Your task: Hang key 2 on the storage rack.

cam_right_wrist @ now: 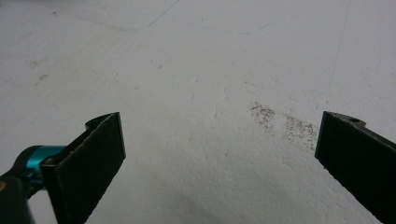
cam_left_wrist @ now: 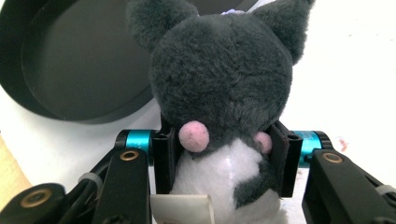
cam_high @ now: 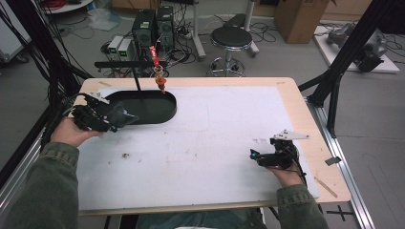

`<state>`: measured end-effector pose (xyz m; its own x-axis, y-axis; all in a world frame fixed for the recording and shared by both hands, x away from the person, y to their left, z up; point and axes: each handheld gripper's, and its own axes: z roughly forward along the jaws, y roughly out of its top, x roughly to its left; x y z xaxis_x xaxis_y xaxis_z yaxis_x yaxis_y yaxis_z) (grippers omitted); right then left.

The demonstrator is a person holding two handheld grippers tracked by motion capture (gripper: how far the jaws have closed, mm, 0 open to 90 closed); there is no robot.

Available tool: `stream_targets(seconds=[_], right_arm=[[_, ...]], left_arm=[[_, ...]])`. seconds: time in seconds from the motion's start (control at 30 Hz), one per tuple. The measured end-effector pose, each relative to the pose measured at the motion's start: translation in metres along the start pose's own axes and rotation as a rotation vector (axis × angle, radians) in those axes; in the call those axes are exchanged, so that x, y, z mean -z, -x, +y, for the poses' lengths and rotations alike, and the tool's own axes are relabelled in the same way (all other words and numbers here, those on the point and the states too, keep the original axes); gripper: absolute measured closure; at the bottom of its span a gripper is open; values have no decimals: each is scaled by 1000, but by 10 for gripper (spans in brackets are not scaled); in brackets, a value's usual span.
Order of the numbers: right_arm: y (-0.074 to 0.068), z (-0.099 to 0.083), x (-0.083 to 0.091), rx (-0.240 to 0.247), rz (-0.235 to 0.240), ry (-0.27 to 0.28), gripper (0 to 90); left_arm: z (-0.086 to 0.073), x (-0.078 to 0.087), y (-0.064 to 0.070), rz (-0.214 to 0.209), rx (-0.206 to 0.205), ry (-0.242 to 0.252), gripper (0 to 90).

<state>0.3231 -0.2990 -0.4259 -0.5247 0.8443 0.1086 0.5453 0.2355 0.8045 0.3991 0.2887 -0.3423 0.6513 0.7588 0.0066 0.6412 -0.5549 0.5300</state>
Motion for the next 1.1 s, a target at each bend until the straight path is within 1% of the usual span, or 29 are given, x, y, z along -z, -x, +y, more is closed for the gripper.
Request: stream_targets(seconds=[0.1, 0.2, 0.23, 0.3, 0.4, 0.53, 0.6, 0.63, 0.7, 0.77, 0.9, 0.93, 1.03, 1.1], right_arm=[[0, 0, 0, -7, -3, 1, 8], [1, 0, 0, -2, -6, 2, 8], [0, 0, 0, -8, -8, 1, 8], [1, 0, 0, -6, -11, 1, 8], [1, 0, 1, -12, -17, 5, 8], [1, 0, 0, -14, -7, 1, 8], [1, 0, -1, -5, 2, -4, 8], [0, 0, -2, 4, 4, -14, 8], [-1, 0, -3, 13, 2, -20, 8], [-2, 0, -2, 7, 4, -25, 8], [-2, 0, -3, 16, 12, -28, 8], [-3, 0, -4, 21, 12, -33, 8], [-4, 0, -4, 38, 8, -38, 8], [-4, 0, -4, 31, 7, -38, 8]], left_arm=[[6, 5, 1, -11, -3, 21, 542], [10, 9, 1, -4, -17, 12, 542], [12, 10, 1, -12, -13, 20, 542], [14, 13, 1, -21, -18, 29, 540], [17, 16, 1, -22, -15, 35, 540], [24, 19, 1, -18, -19, 38, 540], [28, 21, 2, -23, -26, 40, 539], [31, 22, 2, -23, -34, 37, 538], [36, 23, 3, -12, -44, 34, 538], [41, 24, 4, -9, -44, 39, 538], [49, 28, 3, 0, -51, 43, 538], [50, 29, 2, -1, -45, 52, 538], [53, 32, 0, 2, -42, 57, 538], [54, 33, -2, 4, -47, 60, 537]])
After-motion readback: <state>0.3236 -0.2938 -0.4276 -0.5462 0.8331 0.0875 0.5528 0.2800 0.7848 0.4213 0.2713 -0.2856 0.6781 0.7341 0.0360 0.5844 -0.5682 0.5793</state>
